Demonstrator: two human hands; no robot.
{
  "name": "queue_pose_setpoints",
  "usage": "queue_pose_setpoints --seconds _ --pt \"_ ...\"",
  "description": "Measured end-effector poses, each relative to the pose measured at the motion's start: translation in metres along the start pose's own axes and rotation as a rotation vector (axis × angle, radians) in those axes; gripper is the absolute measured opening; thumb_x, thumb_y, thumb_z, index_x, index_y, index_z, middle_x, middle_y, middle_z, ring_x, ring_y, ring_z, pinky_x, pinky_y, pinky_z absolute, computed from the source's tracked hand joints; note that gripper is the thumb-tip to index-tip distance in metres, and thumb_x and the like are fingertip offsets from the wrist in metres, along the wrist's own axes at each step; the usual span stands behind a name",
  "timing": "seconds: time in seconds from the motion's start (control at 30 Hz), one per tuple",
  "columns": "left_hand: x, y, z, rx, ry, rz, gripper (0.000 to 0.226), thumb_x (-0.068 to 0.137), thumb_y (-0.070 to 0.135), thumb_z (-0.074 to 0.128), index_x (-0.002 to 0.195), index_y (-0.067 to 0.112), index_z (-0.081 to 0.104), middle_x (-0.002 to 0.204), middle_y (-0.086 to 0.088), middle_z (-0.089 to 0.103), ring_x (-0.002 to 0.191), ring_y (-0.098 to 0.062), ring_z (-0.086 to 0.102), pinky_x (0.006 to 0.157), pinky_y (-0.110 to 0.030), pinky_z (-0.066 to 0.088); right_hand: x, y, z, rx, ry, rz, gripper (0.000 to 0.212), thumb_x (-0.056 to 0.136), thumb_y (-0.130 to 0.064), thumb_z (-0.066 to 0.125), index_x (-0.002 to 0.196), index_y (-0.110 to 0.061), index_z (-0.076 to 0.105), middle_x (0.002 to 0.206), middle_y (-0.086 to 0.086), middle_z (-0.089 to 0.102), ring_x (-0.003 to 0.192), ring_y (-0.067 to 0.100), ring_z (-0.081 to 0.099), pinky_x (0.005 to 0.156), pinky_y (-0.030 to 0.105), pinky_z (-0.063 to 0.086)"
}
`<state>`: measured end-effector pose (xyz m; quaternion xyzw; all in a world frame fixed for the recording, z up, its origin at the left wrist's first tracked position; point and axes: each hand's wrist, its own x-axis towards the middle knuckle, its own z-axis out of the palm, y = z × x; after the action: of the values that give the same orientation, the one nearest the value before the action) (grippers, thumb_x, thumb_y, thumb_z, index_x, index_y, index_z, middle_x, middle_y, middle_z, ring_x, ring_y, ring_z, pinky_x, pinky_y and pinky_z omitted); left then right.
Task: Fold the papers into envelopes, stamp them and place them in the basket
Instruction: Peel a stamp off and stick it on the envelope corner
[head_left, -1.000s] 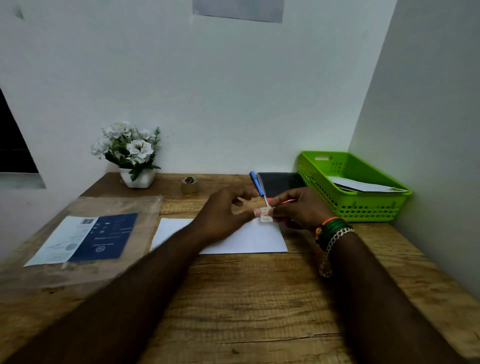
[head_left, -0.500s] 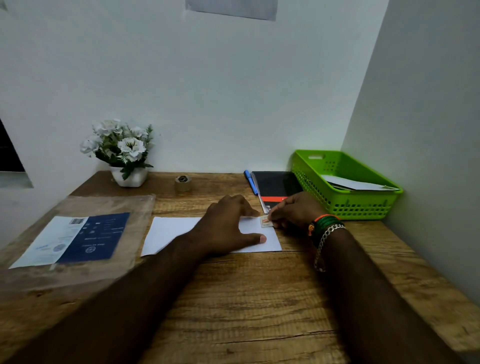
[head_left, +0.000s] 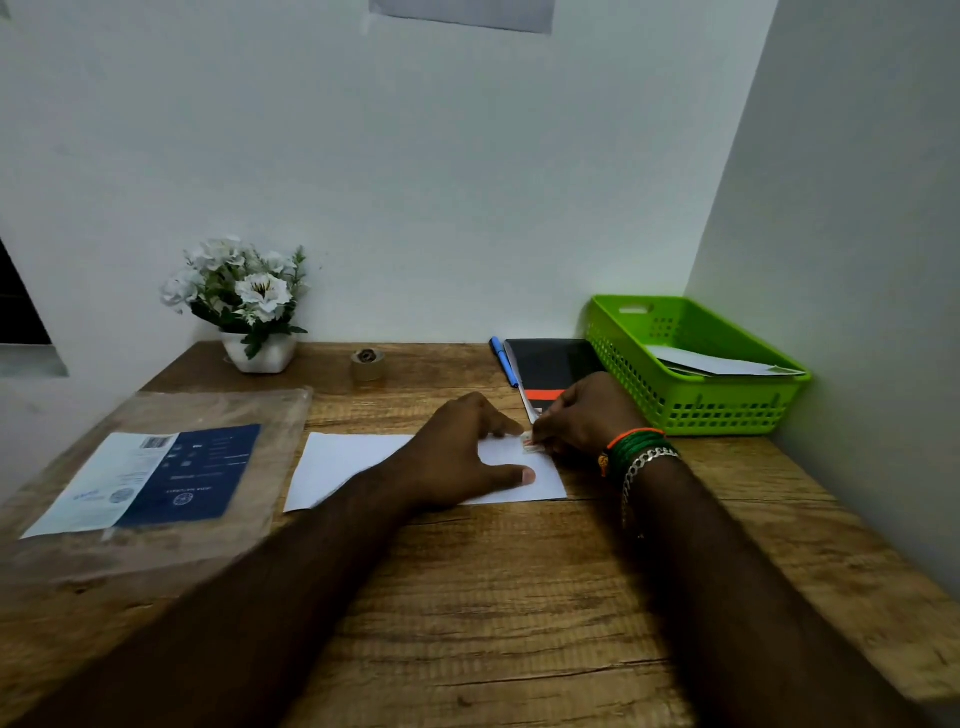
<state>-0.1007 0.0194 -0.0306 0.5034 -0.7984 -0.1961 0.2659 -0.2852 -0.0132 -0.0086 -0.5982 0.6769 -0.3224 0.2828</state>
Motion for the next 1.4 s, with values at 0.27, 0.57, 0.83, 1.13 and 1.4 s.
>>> queue_pose_setpoints --seconds 0.27,0.57,0.83,1.13,1.4 --pt "0.0 -0.001 0.002 -0.002 -0.036 0.002 0.048 0.08 0.049 0.081 0.124 0.034 0.068 0.115 0.012 0.052 0.112 -0.007 0.053 0.098 -0.031 0.048 -0.002 -0.003 0.003 -0.102 0.07 -0.067 0.016 0.056 -0.014 0.089 0.059 -0.007 0.075 0.057 0.007 0.071 0.064 0.025 0.073 0.071 0.044 0.064" --pt "0.001 -0.003 0.003 0.015 -0.024 0.019 0.05 0.079 0.05 0.082 0.124 0.033 0.068 0.112 0.012 0.053 0.108 -0.007 0.054 0.094 -0.029 0.048 -0.001 -0.001 0.006 -0.14 0.099 -0.097 0.017 0.056 -0.016 0.092 0.058 -0.011 0.076 0.056 0.005 0.071 0.061 0.02 0.072 0.068 0.04 0.064" --pt "0.0 -0.002 0.002 0.005 -0.024 0.026 0.047 0.08 0.049 0.082 0.122 0.037 0.067 0.112 0.01 0.053 0.108 -0.008 0.053 0.094 -0.031 0.049 0.001 0.001 0.006 -0.132 0.09 -0.083 0.014 0.056 -0.015 0.09 0.058 -0.012 0.076 0.057 0.004 0.072 0.062 0.021 0.073 0.07 0.042 0.064" --pt "0.006 -0.01 0.006 0.067 -0.06 0.021 0.052 0.08 0.058 0.077 0.127 0.038 0.066 0.116 0.011 0.049 0.117 -0.013 0.049 0.102 -0.041 0.048 -0.002 -0.001 0.009 -0.203 0.113 -0.125 0.016 0.055 -0.019 0.09 0.062 -0.012 0.077 0.061 0.004 0.073 0.064 0.017 0.072 0.069 0.036 0.063" --pt "0.009 -0.011 0.007 0.059 -0.078 -0.015 0.055 0.078 0.06 0.078 0.127 0.039 0.064 0.12 0.014 0.049 0.123 -0.014 0.047 0.107 -0.043 0.046 0.001 0.006 -0.003 -0.18 0.043 0.036 0.028 0.057 -0.029 0.093 0.064 -0.01 0.074 0.07 0.008 0.073 0.07 0.022 0.07 0.068 0.031 0.057"
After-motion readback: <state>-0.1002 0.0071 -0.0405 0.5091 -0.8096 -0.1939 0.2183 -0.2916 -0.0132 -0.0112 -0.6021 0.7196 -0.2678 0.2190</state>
